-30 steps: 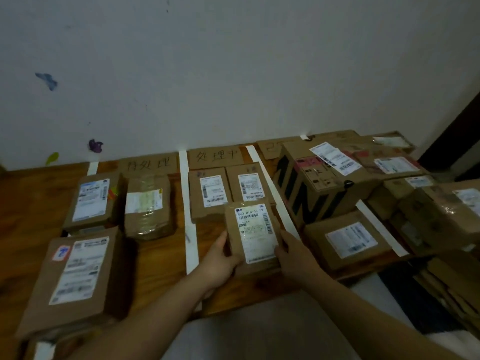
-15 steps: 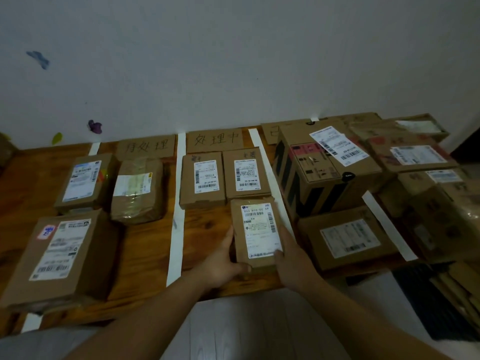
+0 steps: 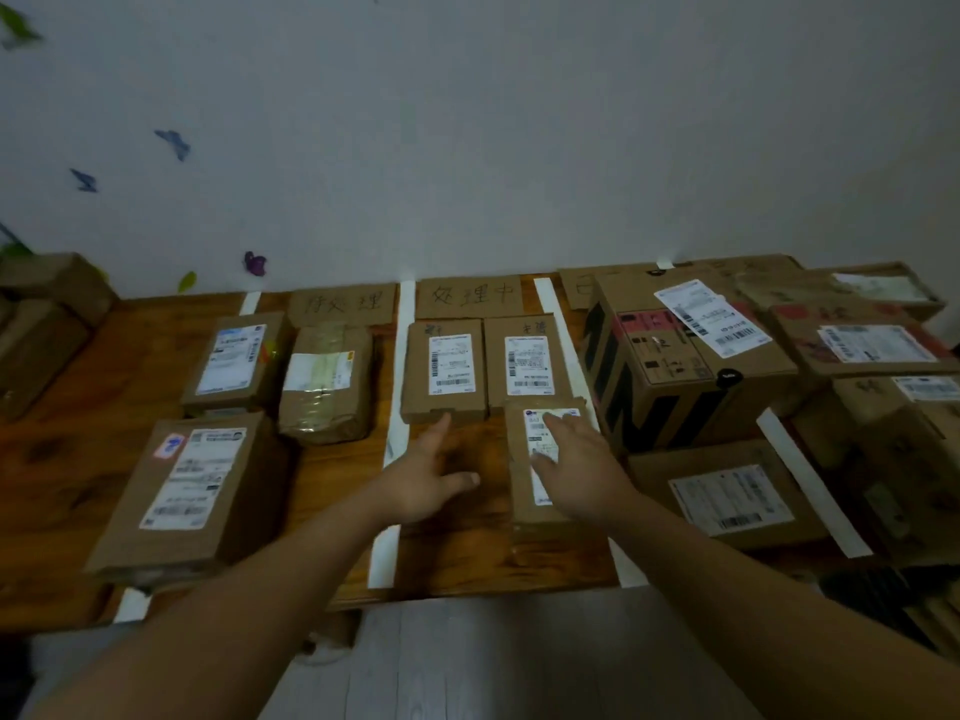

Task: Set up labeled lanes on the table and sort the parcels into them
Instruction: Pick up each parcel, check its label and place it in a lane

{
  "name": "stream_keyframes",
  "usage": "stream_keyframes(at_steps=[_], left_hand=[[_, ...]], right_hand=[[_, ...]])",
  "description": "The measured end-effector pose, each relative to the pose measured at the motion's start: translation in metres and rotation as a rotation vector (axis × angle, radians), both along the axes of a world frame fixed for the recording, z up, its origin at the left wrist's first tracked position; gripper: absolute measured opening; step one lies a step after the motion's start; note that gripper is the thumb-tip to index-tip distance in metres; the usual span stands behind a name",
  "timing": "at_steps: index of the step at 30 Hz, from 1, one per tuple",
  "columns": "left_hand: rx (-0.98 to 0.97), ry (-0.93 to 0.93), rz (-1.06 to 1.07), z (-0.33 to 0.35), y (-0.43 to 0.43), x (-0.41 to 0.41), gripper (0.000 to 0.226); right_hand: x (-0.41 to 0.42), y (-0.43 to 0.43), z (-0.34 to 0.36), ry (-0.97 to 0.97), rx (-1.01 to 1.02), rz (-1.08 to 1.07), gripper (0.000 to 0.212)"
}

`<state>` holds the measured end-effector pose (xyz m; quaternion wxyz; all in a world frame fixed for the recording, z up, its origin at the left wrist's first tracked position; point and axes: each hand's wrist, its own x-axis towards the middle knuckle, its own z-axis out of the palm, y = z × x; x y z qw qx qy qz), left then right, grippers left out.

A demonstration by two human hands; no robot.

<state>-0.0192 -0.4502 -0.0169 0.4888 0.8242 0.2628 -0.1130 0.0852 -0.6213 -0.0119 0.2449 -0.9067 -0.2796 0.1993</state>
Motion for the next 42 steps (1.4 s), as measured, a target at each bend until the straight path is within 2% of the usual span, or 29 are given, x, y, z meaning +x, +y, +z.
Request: stream_keyframes(at_steps=[3,10,13,18,23,29,34,37,42], left_hand=[[0.094,-0.073,0.061,0.036,0.035,-0.039,0.083],[0.294,-0.145,0.263,0.093,0.141,-0.192,0.09],[0.386,-0.097,0.359,0.106,0.191,-0.272,0.08],[0.347,-0.036,0.543,0.128,0.263,-0.408,0.083],[0.334,-0.024,0.68,0.134,0.319,-0.51,0.082],[0.297,-0.026,0.801,0.13,0.381,-0.576,0.082],[0.299,0.056,0.864,0.121,0.457,-0.605,0.099],[0.291,0.096,0.917,0.12,0.501,-0.612,0.084],[0.24,0.128,0.988,0.099,0.568,-0.63,0.081]], right_hand=[[-0.021,0.041,0.033,-0.015,0.013,0.092,0.054],[-0.117,0.169,0.077,-0.097,0.005,0.371,0.057],[-0.177,0.227,0.091,-0.105,0.012,0.47,0.057],[-0.279,0.319,0.107,-0.081,0.032,0.601,0.059],[-0.356,0.394,0.12,-0.097,0.035,0.741,0.06],[-0.41,0.485,0.114,-0.078,0.028,0.833,0.059],[-0.431,0.574,0.1,-0.019,0.028,0.865,0.059],[-0.442,0.63,0.092,0.01,0.028,0.856,0.057],[-0.464,0.707,0.078,0.095,-0.009,0.846,0.056]])
